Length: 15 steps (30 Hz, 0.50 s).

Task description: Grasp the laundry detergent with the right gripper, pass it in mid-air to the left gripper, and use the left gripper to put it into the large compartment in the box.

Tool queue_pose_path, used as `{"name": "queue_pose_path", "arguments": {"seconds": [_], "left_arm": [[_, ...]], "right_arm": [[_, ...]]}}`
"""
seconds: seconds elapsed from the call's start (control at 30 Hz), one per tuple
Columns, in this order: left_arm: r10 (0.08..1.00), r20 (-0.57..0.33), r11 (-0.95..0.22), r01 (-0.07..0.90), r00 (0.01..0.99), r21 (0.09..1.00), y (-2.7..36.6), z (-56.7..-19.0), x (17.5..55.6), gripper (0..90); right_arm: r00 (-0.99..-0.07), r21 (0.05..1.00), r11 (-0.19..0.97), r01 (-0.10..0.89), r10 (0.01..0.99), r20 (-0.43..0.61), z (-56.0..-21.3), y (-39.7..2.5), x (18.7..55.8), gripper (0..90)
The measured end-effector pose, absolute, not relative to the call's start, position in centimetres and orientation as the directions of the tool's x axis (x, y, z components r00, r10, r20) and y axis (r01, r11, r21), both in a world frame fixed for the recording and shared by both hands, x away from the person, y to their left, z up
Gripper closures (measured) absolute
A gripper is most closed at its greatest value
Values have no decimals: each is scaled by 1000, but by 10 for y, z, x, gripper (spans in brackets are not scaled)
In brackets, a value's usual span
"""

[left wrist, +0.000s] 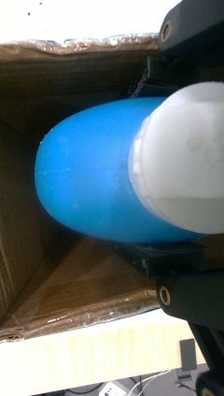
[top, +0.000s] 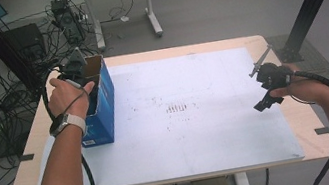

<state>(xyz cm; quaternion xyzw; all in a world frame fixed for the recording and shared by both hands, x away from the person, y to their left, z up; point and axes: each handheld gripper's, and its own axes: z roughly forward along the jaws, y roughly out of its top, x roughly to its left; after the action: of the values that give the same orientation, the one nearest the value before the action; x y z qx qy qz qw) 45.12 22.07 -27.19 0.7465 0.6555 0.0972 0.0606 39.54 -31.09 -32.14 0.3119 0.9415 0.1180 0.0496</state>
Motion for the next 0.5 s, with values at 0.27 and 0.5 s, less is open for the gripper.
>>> {"name": "queue_pose_path", "arguments": {"seconds": [0.27, 0.5], "left_arm": [[991, 63, -132, 964, 121, 229, 223, -270, 450, 357], [990, 57, -142, 960, 132, 243, 225, -269, 449, 286]], "right_arm": [[-800, 253, 777, 576, 599, -18, -322, -310, 395, 67], [-805, 250, 783, 570, 593, -21, -320, -307, 395, 67]]}}
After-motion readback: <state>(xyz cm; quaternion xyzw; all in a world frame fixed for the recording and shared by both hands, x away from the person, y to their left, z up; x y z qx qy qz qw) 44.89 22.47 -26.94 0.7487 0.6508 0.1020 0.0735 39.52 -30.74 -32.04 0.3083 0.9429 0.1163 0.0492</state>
